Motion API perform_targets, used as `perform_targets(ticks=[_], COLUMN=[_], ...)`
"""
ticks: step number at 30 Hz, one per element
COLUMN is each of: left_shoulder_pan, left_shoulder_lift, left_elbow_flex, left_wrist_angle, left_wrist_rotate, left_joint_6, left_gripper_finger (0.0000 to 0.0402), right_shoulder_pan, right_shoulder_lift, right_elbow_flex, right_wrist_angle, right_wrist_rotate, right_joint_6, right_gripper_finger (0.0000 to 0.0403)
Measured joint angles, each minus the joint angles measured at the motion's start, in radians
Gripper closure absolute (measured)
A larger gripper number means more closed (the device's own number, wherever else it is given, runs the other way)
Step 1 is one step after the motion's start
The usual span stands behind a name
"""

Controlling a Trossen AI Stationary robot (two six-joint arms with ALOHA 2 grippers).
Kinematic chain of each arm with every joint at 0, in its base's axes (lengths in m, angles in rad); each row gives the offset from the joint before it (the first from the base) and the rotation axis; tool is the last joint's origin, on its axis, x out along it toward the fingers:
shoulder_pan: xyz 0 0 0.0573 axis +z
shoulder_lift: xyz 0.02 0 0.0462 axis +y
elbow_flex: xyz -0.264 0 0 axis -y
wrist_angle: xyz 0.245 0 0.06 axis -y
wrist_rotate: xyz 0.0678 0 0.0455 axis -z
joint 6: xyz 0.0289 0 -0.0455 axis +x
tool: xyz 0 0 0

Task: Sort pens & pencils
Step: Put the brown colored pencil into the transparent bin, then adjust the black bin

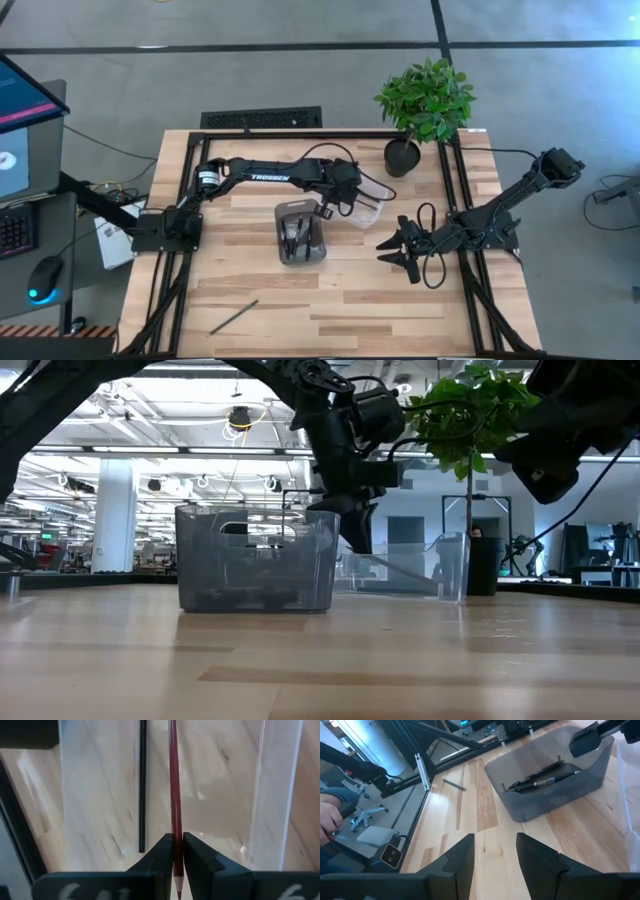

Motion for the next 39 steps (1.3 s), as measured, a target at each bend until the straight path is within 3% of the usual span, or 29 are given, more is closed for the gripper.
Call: perform_targets(ticks=[13,19,27,31,39], left_shoulder_pan=[0.0,0.01,0.01,0.013,0.07], left_shoulder_lift=[0.0,0.0,-0.009,-0.098,-0.374], left_elbow_flex=[0.0,0.0,0.01,0.052,0.057], left_wrist_angle=[-0.002,0.0,0.025,-0.046,-0.169], left_wrist_rotate=[0.002,0.055,-0.114,-0.148,0.072], left_joint_6=[-0.018,-0.05,-0.055,-0.13,-0.414], left_gripper_finger=[0.0368,0.0333,0.0281,0.0274,0.0274], right_shoulder_pan=[0.0,0.0,0.0,0.0,0.0], right_shoulder_lift=[0.0,0.0,0.0,0.0,0.0], right_elbow_flex=[0.0,0.0,0.0,0.0,0.0], right_wrist_angle=[-0.025,-0.025,-0.025,-0.043,-0.086], right_wrist_rotate=[0.0,0.0,0.0,0.0,0.002], right_joint_6=[0.0,0.0,0.0,0.0,-0.036], right_gripper_finger=[0.0233,0.0232,0.0233,0.0231,0.0234])
